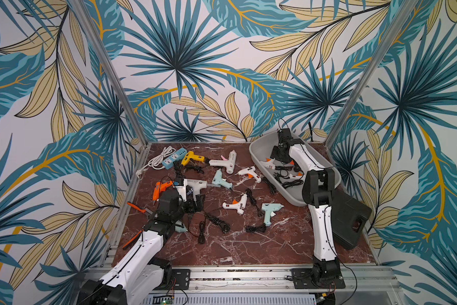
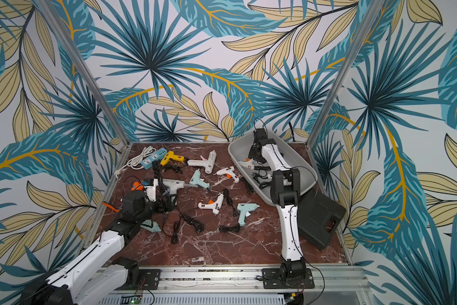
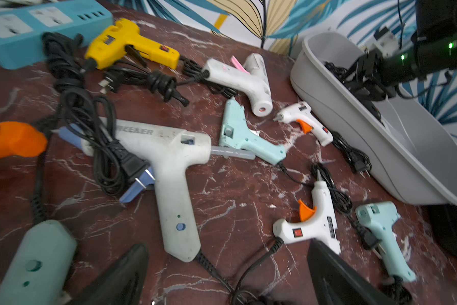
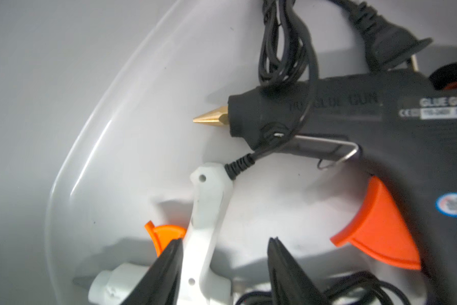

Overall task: Put the hot melt glue gun into the storage box
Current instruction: Place the hot melt adhesive gun in the storage box.

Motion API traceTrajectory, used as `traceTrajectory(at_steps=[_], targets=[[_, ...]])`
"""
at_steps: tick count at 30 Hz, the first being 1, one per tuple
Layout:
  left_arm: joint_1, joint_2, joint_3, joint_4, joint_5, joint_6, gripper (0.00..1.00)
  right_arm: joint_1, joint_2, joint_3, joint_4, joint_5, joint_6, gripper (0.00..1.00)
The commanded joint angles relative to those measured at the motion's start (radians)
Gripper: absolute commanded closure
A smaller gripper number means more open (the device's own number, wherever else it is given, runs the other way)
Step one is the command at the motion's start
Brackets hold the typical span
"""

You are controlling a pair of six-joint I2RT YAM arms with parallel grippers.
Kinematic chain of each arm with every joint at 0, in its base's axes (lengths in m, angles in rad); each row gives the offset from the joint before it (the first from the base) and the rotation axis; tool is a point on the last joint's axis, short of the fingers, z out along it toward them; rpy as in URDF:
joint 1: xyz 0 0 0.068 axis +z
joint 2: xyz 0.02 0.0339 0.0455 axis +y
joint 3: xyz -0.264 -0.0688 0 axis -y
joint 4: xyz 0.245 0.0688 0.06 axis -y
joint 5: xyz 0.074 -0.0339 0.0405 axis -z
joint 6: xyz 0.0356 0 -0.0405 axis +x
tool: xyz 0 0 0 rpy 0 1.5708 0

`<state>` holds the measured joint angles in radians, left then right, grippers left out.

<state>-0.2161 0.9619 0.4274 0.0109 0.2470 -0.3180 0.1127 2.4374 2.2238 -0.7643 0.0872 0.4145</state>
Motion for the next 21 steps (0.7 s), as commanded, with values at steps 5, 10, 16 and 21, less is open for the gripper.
traceTrajectory(at_steps=[5, 10, 16, 21], targets=[[-0.039, 0.151, 0.168, -0.032, 0.179, 0.224, 0.05, 0.008, -0.288, -0.18, -0.019, -0.028, -0.032, 0.28], [-0.109, 0.252, 0.251, -0.08, 0.156, 0.318, 0.05, 0.01, -0.478, -0.401, 0.036, -0.015, -0.023, 0.15], [-0.178, 0.339, 0.336, -0.154, 0.174, 0.468, 0.06, 0.013, -0.712, -0.667, 0.101, -0.036, 0.013, 0.01], [-0.193, 0.393, 0.411, -0.242, 0.221, 0.593, 0.06, 0.016, -0.891, -0.854, 0.126, -0.025, 0.05, 0.0]])
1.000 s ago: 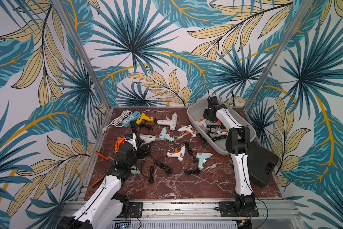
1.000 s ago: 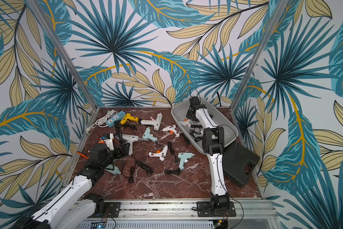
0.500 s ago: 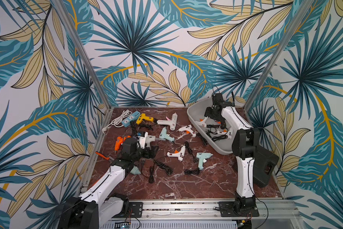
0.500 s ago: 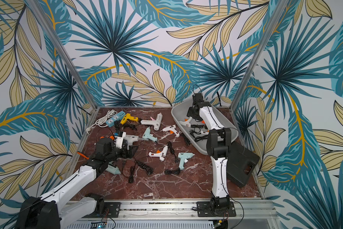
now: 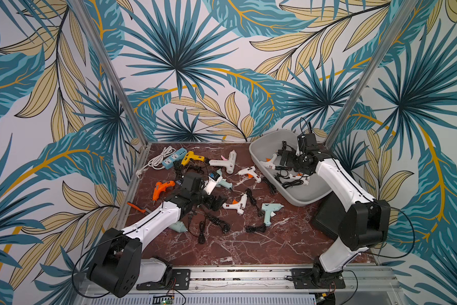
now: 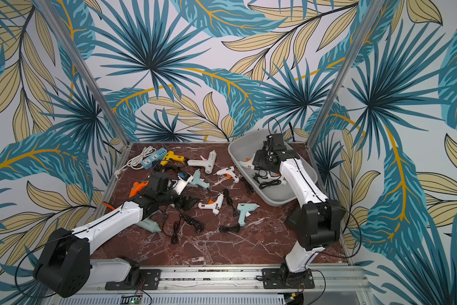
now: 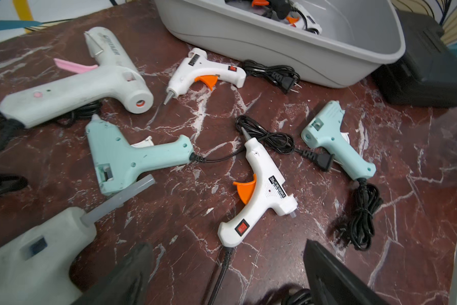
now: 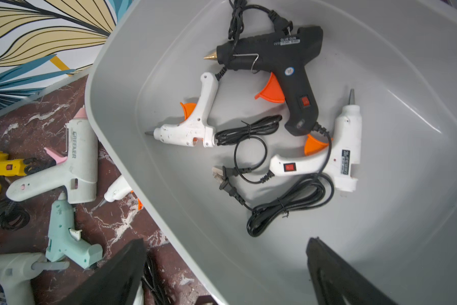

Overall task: Put the hot melt glue gun into the storage box
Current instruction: Place the hot melt adhesive gun in the storage box, then pick up the hot melt adhesive gun from the center of the board.

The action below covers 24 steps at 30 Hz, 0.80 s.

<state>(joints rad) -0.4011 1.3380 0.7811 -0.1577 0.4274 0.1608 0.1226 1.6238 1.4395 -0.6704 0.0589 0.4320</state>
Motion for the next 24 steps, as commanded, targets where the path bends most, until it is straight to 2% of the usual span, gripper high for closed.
traceTrajectory(at_steps=[1, 10, 14, 16, 24], targets=[[-0.01, 0.032, 0.081, -0.104, 0.042, 0.138, 0.06, 0.006, -0.109, -0.105, 0.034, 0.005, 0.041, 0.01], [-0.054, 0.177, 0.234, -0.296, 0.044, 0.274, 0.13, 0.009, -0.332, -0.306, 0.025, 0.021, 0.095, 0.01], [-0.076, 0.267, 0.321, -0.399, 0.028, 0.32, 0.2, 0.009, -0.374, -0.339, 0.023, 0.013, 0.105, 0.0], [-0.099, 0.315, 0.363, -0.432, -0.024, 0.334, 0.24, 0.009, -0.382, -0.346, 0.02, 0.01, 0.107, 0.0], [-0.165, 0.502, 0.516, -0.553, -0.208, 0.373, 0.26, 0.01, -0.393, -0.366, 0.025, -0.002, 0.109, 0.01]])
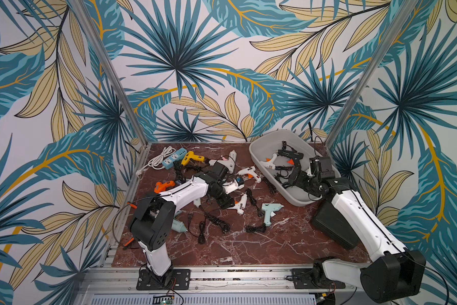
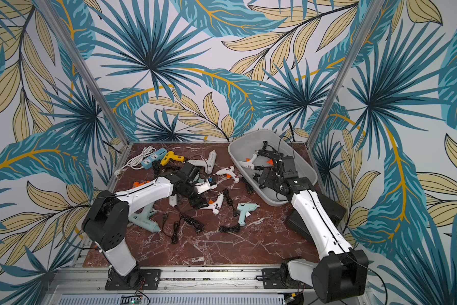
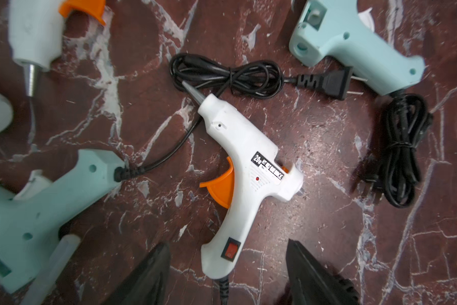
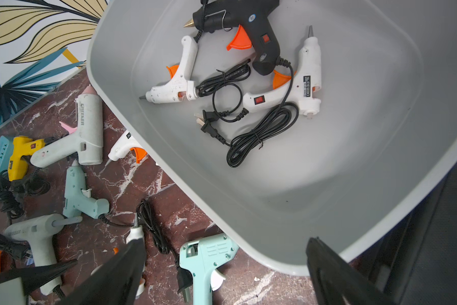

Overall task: Put the hot melt glue gun into the storage box
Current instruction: Pick up the hot melt adhesive gun from the center of the board.

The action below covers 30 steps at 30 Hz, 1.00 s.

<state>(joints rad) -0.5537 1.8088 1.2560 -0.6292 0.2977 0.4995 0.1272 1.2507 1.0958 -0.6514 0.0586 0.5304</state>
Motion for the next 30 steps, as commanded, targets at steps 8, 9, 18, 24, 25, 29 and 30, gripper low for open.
traceTrajectory(at_steps=[8, 9, 18, 24, 25, 29, 30], targets=[[-0.021, 0.09, 0.072, -0.115, -0.106, 0.038, 0.32, 0.005, -0.016, -0.031, 0.013, -0.007, 0.006, 0.0], [-0.023, 0.092, 0.069, -0.113, -0.106, 0.038, 0.32, 0.005, -0.014, -0.031, 0.015, -0.006, 0.006, 0.01], [-0.037, 0.165, 0.081, -0.114, -0.112, 0.046, 0.46, 0.005, 0.01, -0.037, 0.041, -0.025, 0.023, 0.01], [-0.048, 0.245, 0.134, -0.17, -0.099, 0.06, 0.58, 0.005, 0.03, -0.04, 0.053, -0.032, 0.029, 0.0], [-0.048, 0.253, 0.135, -0.168, -0.104, 0.062, 0.61, 0.005, 0.032, -0.042, 0.055, -0.033, 0.03, 0.01], [-0.049, 0.258, 0.131, -0.166, -0.112, 0.06, 0.72, 0.005, 0.042, -0.042, 0.061, -0.043, 0.034, 0.0], [-0.049, 0.253, 0.127, -0.16, -0.115, 0.06, 0.74, 0.005, 0.043, -0.043, 0.063, -0.046, 0.035, 0.01]])
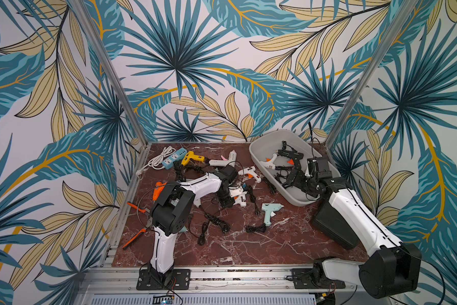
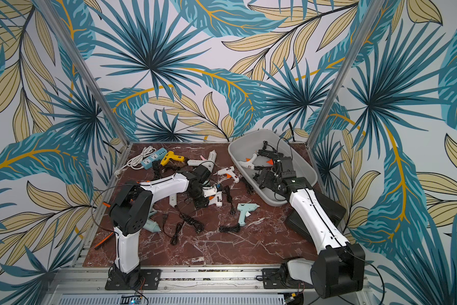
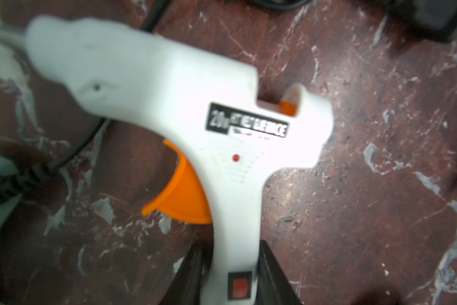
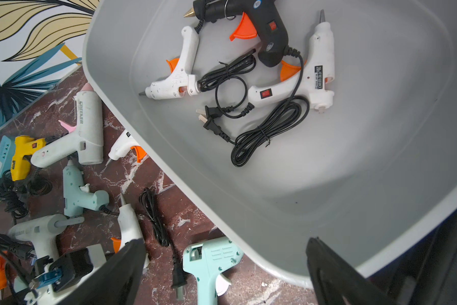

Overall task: Put the hot melt glue gun into the storage box
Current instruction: Pick up the hot melt adhesive gun from the center of the board.

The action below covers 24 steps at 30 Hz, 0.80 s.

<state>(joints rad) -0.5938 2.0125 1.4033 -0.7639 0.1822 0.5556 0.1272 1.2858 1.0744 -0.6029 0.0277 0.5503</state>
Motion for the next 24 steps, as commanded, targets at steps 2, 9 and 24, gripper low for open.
traceTrajectory(at_steps=[2, 9, 24], targets=[[-0.009, 0.032, -0.032, -0.012, -0.003, 0.005, 0.79, 0.005, 0.006, -0.028, 0.022, -0.024, 0.015, 0.01], [-0.009, -0.112, -0.107, 0.1, 0.007, -0.008, 1.0, 0.008, -0.012, -0.087, 0.113, -0.147, 0.023, 0.01], [0.019, -0.417, -0.217, 0.29, 0.04, -0.212, 1.0, 0.114, -0.026, -0.18, 0.475, -0.594, 0.017, 0.09]])
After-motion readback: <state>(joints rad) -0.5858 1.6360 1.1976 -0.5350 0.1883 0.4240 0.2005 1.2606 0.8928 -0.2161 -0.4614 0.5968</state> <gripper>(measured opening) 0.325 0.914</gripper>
